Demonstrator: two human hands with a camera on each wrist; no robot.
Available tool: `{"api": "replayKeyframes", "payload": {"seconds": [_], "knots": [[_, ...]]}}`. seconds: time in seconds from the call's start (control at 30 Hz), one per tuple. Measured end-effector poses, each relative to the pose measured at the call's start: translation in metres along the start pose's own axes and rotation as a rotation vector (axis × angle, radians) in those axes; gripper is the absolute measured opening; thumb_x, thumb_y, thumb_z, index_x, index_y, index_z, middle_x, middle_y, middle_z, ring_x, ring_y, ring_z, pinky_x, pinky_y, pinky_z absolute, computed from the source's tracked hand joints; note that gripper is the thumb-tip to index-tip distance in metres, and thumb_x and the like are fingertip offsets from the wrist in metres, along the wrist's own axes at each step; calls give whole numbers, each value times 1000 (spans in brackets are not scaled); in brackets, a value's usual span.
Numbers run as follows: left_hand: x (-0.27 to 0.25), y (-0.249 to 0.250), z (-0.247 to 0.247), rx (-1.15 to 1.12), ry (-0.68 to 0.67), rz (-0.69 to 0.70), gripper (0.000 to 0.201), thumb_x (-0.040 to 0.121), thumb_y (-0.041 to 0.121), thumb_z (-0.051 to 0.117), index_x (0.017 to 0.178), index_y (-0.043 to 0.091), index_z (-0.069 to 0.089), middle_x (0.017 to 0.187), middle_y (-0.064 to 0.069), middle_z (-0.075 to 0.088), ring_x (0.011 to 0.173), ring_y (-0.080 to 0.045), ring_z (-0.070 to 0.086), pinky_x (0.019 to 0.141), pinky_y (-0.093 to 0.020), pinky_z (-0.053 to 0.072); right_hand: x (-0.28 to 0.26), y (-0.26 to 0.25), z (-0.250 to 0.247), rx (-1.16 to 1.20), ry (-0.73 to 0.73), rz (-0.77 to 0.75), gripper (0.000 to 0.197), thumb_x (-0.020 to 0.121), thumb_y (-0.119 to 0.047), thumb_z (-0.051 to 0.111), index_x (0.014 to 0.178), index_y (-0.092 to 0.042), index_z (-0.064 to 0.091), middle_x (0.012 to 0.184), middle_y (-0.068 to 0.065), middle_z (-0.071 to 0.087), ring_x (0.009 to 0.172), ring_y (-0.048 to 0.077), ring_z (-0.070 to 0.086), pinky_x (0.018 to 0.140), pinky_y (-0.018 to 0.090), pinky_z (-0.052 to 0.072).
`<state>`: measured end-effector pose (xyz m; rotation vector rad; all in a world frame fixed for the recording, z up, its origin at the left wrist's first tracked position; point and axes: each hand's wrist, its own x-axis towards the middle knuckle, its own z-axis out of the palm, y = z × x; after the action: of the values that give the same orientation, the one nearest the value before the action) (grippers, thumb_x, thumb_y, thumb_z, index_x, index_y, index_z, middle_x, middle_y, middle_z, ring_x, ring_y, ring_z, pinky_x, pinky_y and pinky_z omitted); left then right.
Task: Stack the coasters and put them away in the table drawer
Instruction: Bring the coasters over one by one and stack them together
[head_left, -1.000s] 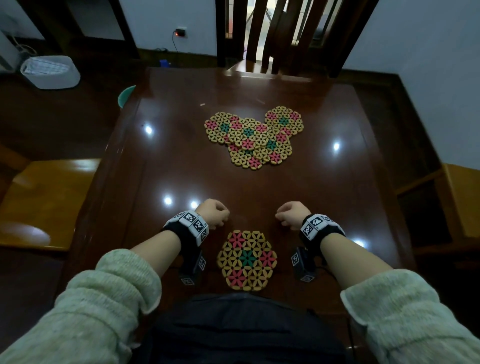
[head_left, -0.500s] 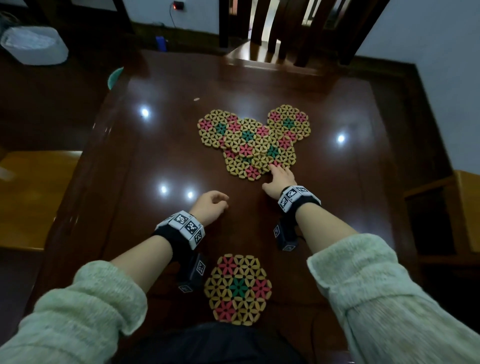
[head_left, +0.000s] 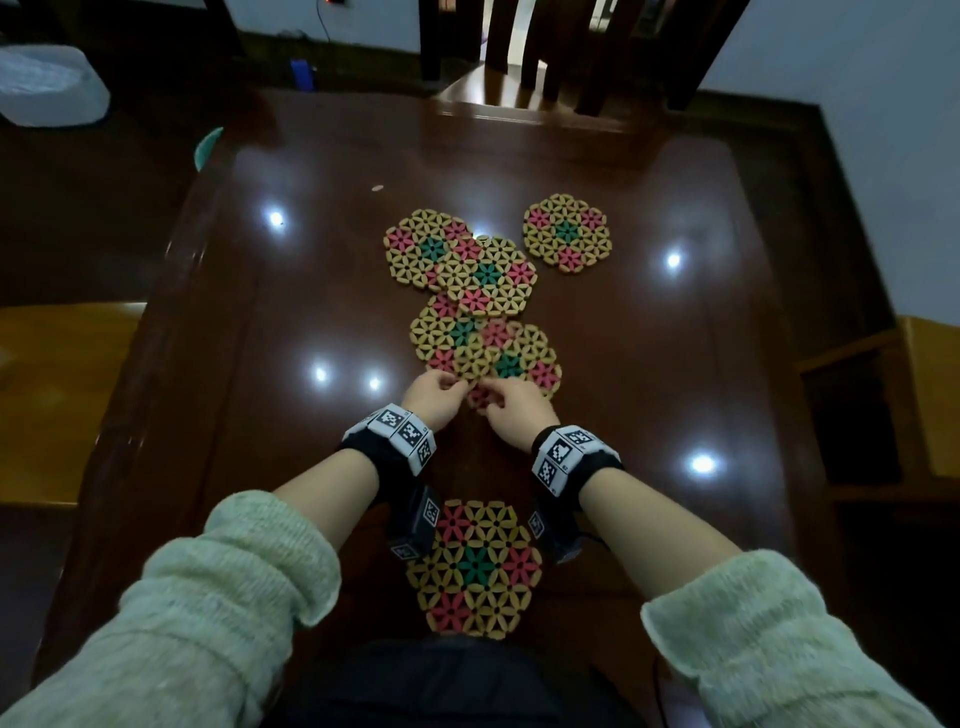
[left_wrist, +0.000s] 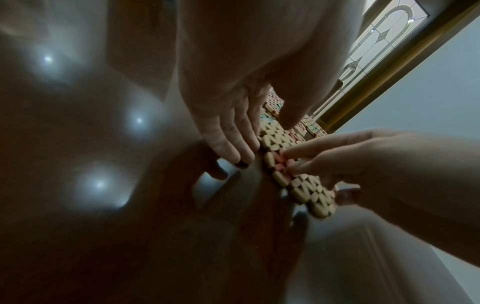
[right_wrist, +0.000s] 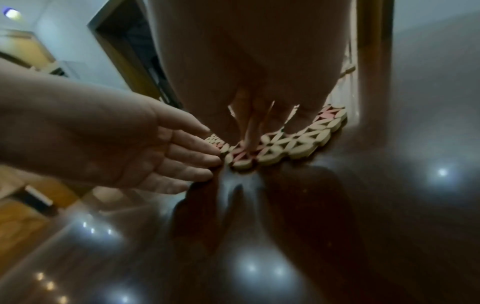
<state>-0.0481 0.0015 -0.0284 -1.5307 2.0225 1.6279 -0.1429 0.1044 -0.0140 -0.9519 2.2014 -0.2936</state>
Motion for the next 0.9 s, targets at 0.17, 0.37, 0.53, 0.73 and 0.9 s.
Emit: {"api": "replayKeyframes", "payload": {"seconds": [0.17,0.37,0.53,0.73,0.9], "knots": [[-1,2,5,-124,32,-102,45,88,30,64,123,5,53,104,-11,70,86,-19,69,66,-30,56,-12,15,2,180,191,148,43,90,-21,51,133,-23,53,131,5,57,110,23,59,93,41,52],[-1,7,7,-191,-7,-204,24,84,23,71,95,2,64,82,-9,68,83,-23,68,78,-37,59,-16,44,-11,134,230,421,75,89,-31,58,152,-18,17,157,9,19,143,33,20,116,45,22],[-5,7,9,-205,-71,-198,28,84,20,71,104,2,63,89,-8,63,74,-14,57,65,-26,53,-7,42,-16,567,245,528,66,86,-24,60,146,-17,33,146,10,39,132,33,41,109,44,39],[-14,1,-2,-247,-67,-201,10,89,11,64,81,7,58,72,-6,56,59,-14,54,50,-23,53,-17,39,-13,808,246,465,52,81,-8,59,131,-21,58,122,5,65,111,29,63,91,37,54],[-41,9,-10,-342,-64,-126,13,91,15,62,80,11,57,71,-10,58,60,-18,57,60,-29,56,-40,33,-25,972,222,297,68,84,8,56,141,-26,47,120,3,55,109,22,57,67,26,51]]}}
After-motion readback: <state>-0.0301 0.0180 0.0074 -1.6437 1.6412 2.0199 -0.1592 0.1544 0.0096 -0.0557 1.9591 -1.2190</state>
